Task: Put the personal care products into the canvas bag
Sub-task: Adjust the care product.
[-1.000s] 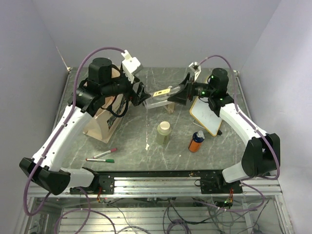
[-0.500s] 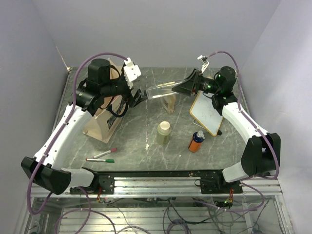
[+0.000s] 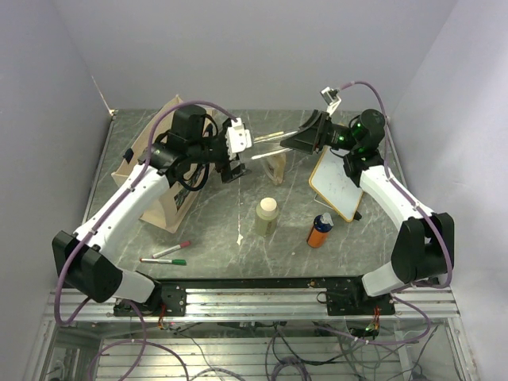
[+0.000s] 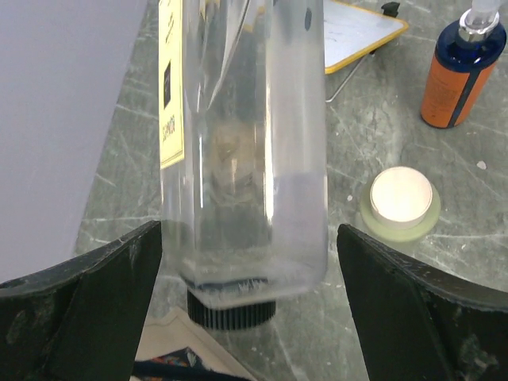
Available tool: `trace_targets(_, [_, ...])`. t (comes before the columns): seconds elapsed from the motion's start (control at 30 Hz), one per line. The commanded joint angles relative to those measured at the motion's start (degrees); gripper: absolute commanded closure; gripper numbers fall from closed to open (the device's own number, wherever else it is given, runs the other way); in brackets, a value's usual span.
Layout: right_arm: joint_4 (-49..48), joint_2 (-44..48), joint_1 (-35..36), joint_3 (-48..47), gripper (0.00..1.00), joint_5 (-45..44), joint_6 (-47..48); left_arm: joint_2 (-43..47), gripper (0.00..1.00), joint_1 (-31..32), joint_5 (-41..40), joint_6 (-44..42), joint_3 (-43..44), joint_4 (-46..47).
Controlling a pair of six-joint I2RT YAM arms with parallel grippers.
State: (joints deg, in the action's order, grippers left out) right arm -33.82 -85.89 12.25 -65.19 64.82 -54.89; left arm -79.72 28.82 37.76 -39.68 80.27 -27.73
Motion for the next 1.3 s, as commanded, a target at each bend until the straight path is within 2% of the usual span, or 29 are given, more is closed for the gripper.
trace_targets(0.0, [-8.66,0.69,0.44,-0.89,1.0,-0.31,-3.63,-0.58,0.01,0.8,1.83,2.62,-1.09,8.03])
trace_targets(0.03, [-8.79,0.62,0.42,-0.57,1.0,-0.38,-3.64,-0.54,0.0,0.79,2.03,3.3,-1.28,8.78])
trace_targets(0.1, [-8.85,0.51,0.45,-0.09,1.0,-0.45,-3.6,-0.36,0.05,0.8,2.69,4.02,-1.63,9.55])
trace_targets(0.33, [-10.49,0.23,0.56,2.37,1.0,-1.08,-4.15,-0.1,0.39,0.8,4.96,6.41,-2.1,11.54])
trace_targets(0.43, [-9.19,0.05,0.47,2.98,1.0,-1.52,-3.0,0.12,0.69,0.8,6.61,5.8,-1.18,10.32])
trace_targets(0.5, [-7.05,-0.06,0.38,2.97,0.9,-1.77,-0.72,0.37,0.91,0.8,7.49,5.29,-0.24,8.92])
trace_targets(0.6, [-2.26,-0.41,-0.06,2.53,0.72,-2.06,4.51,0.94,0.93,0.65,8.16,4.27,1.09,5.98])
trace_targets(0.7, [0.92,-0.94,-0.39,2.61,0.6,-2.01,8.2,1.94,0.93,0.12,8.0,3.67,1.35,3.79])
trace_targets(0.73, [1.52,-1.19,-0.43,2.73,0.47,-1.87,8.89,2.3,0.93,-0.21,7.81,4.06,1.3,3.74])
trace_targets(0.8, [1.09,-1.75,-0.4,3.1,0.34,-1.41,9.03,2.73,0.93,-0.92,7.52,5.31,1.17,4.1])
trace_targets(1.13, [-0.66,-2.97,-0.45,4.04,0.01,-0.5,7.64,4.09,0.93,-2.88,6.1,9.92,0.68,6.67])
trace_targets(1.27, [0.28,-2.32,-0.3,3.93,0.0,-0.95,8.64,4.38,0.93,-3.06,5.81,9.76,-0.04,6.83])
